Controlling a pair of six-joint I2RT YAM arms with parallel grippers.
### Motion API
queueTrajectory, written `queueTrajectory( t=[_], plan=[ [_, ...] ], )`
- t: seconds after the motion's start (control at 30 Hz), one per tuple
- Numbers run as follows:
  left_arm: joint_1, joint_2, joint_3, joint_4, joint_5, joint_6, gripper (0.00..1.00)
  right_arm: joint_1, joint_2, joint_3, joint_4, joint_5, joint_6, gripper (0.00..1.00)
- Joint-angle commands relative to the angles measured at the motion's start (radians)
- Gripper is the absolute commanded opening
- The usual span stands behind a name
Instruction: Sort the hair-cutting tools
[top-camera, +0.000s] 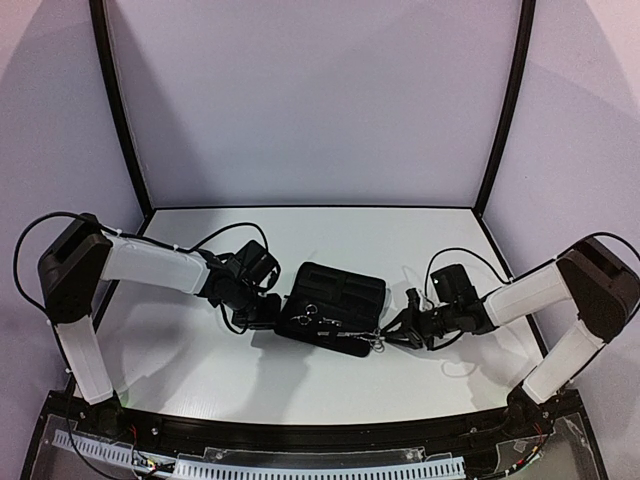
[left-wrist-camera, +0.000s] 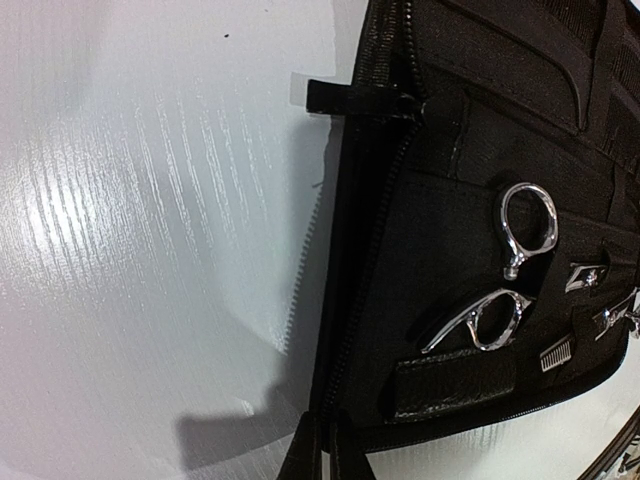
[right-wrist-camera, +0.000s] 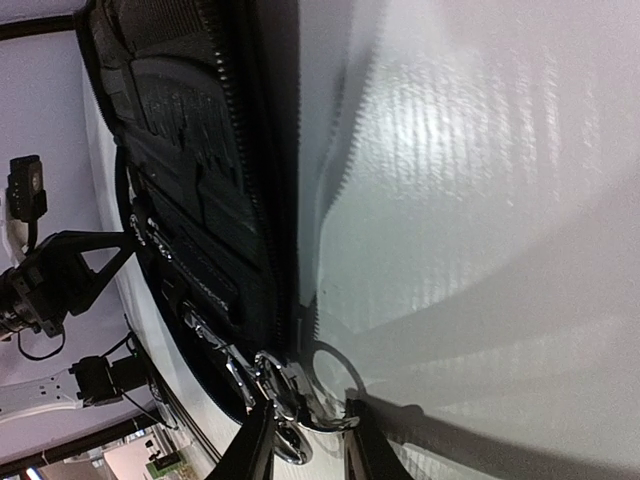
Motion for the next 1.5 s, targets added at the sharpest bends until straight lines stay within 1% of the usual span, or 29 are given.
queueTrajectory(
  t=[0.0,0.13,0.27,0.33,0.5,0.67,0.93,1.0,1.13,1.23,1.33,1.47],
  plan=[
    [0.008,0.098,-0.048,-0.028,-0.043,0.025,0.01,-0.007,0.043,-0.052,0.032,0.031,0.017,0.23],
    [0.008,0.099,-0.053,-0.023,-0.041,0.024,0.01,-0.006,0.006,-0.047,0.036,0.045,-0.008,0.18],
    [0.009,0.099,-0.052,-0.022,-0.041,0.027,0.01,0.006,-0.033,-0.013,-0.032,0.066,-0.054,0.15],
    [0.009,0.099,-0.05,-0.021,-0.041,0.027,0.01,0.016,-0.045,0.0,-0.04,0.067,-0.071,0.14],
    [0.008,0.099,-0.055,-0.011,-0.038,0.024,0.01,0.059,-0.041,0.041,-0.036,0.061,-0.114,0.14],
    [0.008,0.099,-0.06,-0.008,-0.034,0.018,0.01,0.109,-0.023,0.078,-0.052,0.074,-0.119,0.12],
    [0.009,0.099,-0.064,-0.007,-0.023,0.005,0.01,0.156,-0.067,0.088,-0.146,0.197,-0.085,0.04],
    [0.008,0.098,-0.065,-0.006,-0.015,0.004,0.01,0.158,-0.076,0.082,-0.157,0.206,-0.079,0.05],
    [0.009,0.098,-0.068,-0.011,-0.001,0.0,0.01,0.161,-0.119,0.068,-0.191,0.232,-0.079,0.15],
    [0.008,0.1,-0.074,-0.01,0.007,0.003,0.01,0.165,-0.133,0.069,-0.2,0.221,-0.098,0.22],
    [0.007,0.1,-0.075,-0.008,0.013,0.01,0.01,0.178,-0.114,0.082,-0.234,0.244,-0.117,0.23],
    [0.007,0.099,-0.075,-0.009,0.015,0.02,0.01,0.181,-0.072,0.095,-0.222,0.242,-0.124,0.24]
  ],
)
